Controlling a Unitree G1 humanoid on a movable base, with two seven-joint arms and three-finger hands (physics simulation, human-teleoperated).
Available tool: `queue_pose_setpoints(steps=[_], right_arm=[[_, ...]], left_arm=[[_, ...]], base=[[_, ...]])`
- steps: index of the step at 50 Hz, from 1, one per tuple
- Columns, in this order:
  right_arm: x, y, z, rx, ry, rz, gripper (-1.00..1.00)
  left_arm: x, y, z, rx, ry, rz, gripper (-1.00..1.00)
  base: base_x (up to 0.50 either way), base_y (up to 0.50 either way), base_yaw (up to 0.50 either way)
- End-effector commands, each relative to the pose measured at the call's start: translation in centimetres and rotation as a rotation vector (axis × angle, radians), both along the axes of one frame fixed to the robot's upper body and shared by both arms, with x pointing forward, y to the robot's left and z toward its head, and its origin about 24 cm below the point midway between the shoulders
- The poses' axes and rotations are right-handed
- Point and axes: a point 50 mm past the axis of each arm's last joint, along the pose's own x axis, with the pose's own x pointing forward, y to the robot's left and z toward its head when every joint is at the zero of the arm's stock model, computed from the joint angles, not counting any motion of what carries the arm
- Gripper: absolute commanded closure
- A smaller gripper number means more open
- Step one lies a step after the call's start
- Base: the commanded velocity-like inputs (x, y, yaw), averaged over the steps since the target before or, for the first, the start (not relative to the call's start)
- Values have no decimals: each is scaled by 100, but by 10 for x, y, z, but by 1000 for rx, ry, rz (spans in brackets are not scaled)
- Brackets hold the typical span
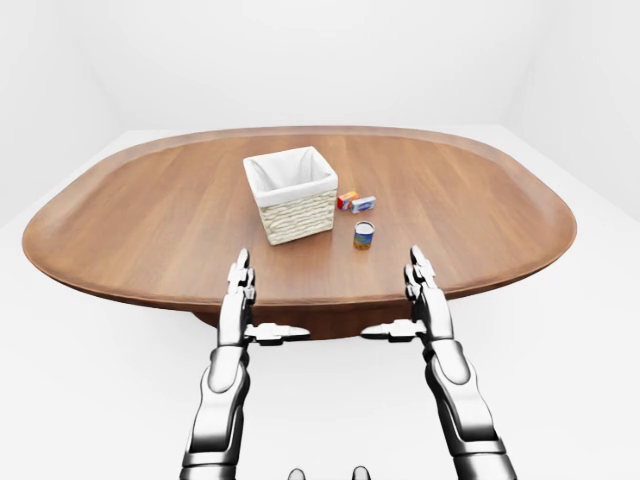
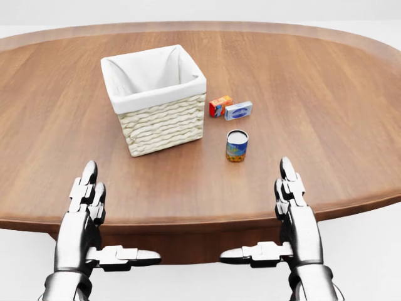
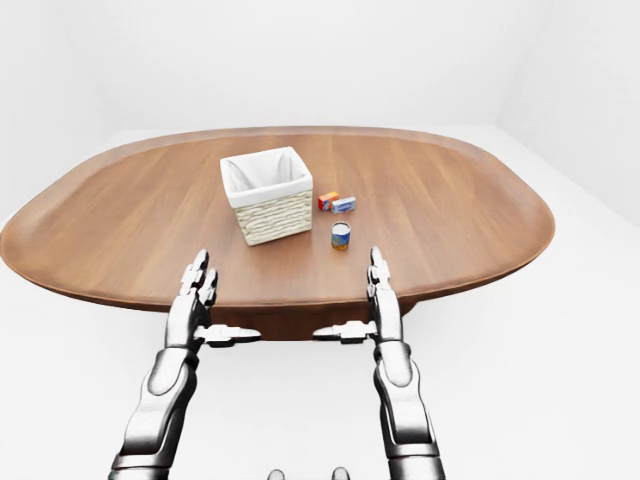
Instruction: Pick up the alphabet soup and put it in the basket.
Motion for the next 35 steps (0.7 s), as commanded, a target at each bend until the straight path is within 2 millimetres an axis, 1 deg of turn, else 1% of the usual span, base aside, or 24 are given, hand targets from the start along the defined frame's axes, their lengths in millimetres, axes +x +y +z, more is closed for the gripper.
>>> queue_pose_setpoints(steps=[1,3,4,8,9,10,12,13,16,17,20,21,22,23,24,26,27,28,29,30,31,32,33,35], right_arm=[[0,-5,-5,-46,14,1,-100],[1,-8,-5,-55,12,-13,-100],[1,-9,-5,-32,20,-18,-100],[2,-9,4,-25,11,-12,-100],[1,-9,12,-42,-11,-15,-100],[1,-9,12,-43,-12,-15,-100],[-2,-8,40,-28,-117,-6,-100],[-3,-9,49,-15,-156,-5,-100],[-6,-9,81,-6,-292,-1,-100],[-7,-12,109,28,-417,-26,-100],[-13,-11,160,62,-647,-39,-100],[-21,-11,180,95,-749,-36,-100],[-30,-10,195,85,-829,-27,-100],[-51,-15,225,144,-1003,-33,-100],[-52,-16,226,155,-1013,-33,-100],[-66,-19,243,164,-1120,-27,-100],[-66,-19,244,169,-1123,-27,-100],[-88,-27,268,233,-1303,-31,-100],[-95,-29,274,263,-1349,-27,-100],[-95,-30,275,276,-1347,-25,-100],[-105,-33,283,325,-1420,-18,-100],[-108,-34,286,362,-1440,-12,-100],[-115,-34,291,408,-1479,7,-100],[-116,-34,291,452,-1470,19,-100]], left_arm=[[0,6,-1,8,0,-2,-100],[-1,5,0,6,0,-6,-100],[-1,5,0,5,0,-6,-100],[0,7,6,-21,-5,15,-100],[0,8,11,-13,-17,23,-100],[0,8,12,-13,-18,24,-100],[0,12,32,-32,-84,36,-100],[0,13,40,-28,-116,47,-100],[-4,18,72,-56,-257,59,-100],[-8,20,94,-53,-351,64,-100],[-15,24,120,-67,-470,79,-100],[-19,24,128,-58,-507,77,-100],[-21,25,134,-61,-535,77,-100],[-24,26,146,-60,-591,83,-100],[-24,26,146,-60,-595,83,-100],[-29,27,156,-61,-646,81,-100],[-29,27,157,-61,-648,81,-100],[-40,24,177,-39,-753,77,-100],[-44,22,184,-19,-791,70,-100],[-44,22,185,-16,-795,69,-100],[-55,22,201,-36,-892,67,-100],[-59,22,208,-36,-933,66,-100],[-68,23,220,-36,-1008,64,-100],[-71,23,224,-27,-1034,73,-100]], base=[[0,0,0],[0,0,0],[0,0,0],[0,0,0],[0,0,0],[0,0,0],[0,0,0],[0,0,0],[0,0,0],[0,0,0],[0,0,0],[0,0,0],[0,0,0],[0,0,0],[0,0,0],[0,0,0],[0,0,0],[0,0,0],[0,0,0],[0,0,0],[0,0,0],[0,0,0],[0,0,0],[0,0,0]])
